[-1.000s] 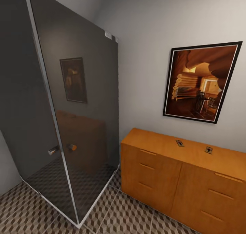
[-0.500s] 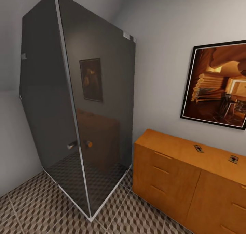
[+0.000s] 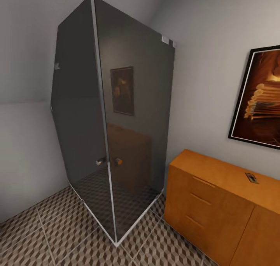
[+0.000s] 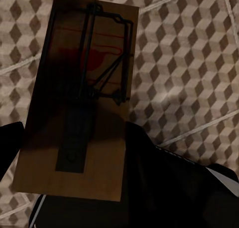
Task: Take the four mousetraps from the cabinet in the bathroom and place them on the bathroom floor. Make sure all four end up on the same floor surface, and ensure that at least two of them are either under or directly next to the same bathroom sink.
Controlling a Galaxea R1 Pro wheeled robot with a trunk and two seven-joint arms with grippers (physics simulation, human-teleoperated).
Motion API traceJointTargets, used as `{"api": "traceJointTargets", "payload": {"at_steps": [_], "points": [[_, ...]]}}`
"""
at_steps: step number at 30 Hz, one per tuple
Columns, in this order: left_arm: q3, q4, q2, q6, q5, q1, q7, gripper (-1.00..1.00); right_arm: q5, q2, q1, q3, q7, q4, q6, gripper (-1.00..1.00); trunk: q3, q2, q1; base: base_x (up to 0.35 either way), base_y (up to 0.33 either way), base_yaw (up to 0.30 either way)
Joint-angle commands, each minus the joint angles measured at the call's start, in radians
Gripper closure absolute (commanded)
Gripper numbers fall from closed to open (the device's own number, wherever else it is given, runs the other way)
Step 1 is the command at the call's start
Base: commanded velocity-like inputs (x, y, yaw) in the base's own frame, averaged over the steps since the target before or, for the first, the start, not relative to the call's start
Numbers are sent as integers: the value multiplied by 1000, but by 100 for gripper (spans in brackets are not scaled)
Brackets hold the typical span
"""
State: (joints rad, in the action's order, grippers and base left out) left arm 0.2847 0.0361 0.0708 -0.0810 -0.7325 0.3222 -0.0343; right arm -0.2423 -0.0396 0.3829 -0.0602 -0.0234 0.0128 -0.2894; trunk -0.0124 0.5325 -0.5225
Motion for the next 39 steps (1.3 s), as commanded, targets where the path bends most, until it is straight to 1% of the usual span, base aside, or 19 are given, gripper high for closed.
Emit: {"api": "traceJointTargets", "payload": {"at_steps": [1, 19, 28, 39], "points": [[8, 2, 0, -2, -7, 1, -1, 100, -2, 0, 1, -6, -4, 1, -2, 100, 0, 1, 0, 0, 0, 288], [8, 2, 0, -1, -6, 1, -2, 100, -2, 1, 1, -6, -4, 1, -2, 100, 0, 1, 0, 0, 0, 289], [8, 2, 0, 39, -7, 1, -2, 100, -2, 1, -1, -6, -4, 1, -2, 100, 0, 1, 0, 0, 0, 290], [8, 2, 0, 47, -7, 1, -2, 100, -2, 1, -1, -6, -4, 1, -2, 100, 0, 1, 0, 0, 0, 290]]}}
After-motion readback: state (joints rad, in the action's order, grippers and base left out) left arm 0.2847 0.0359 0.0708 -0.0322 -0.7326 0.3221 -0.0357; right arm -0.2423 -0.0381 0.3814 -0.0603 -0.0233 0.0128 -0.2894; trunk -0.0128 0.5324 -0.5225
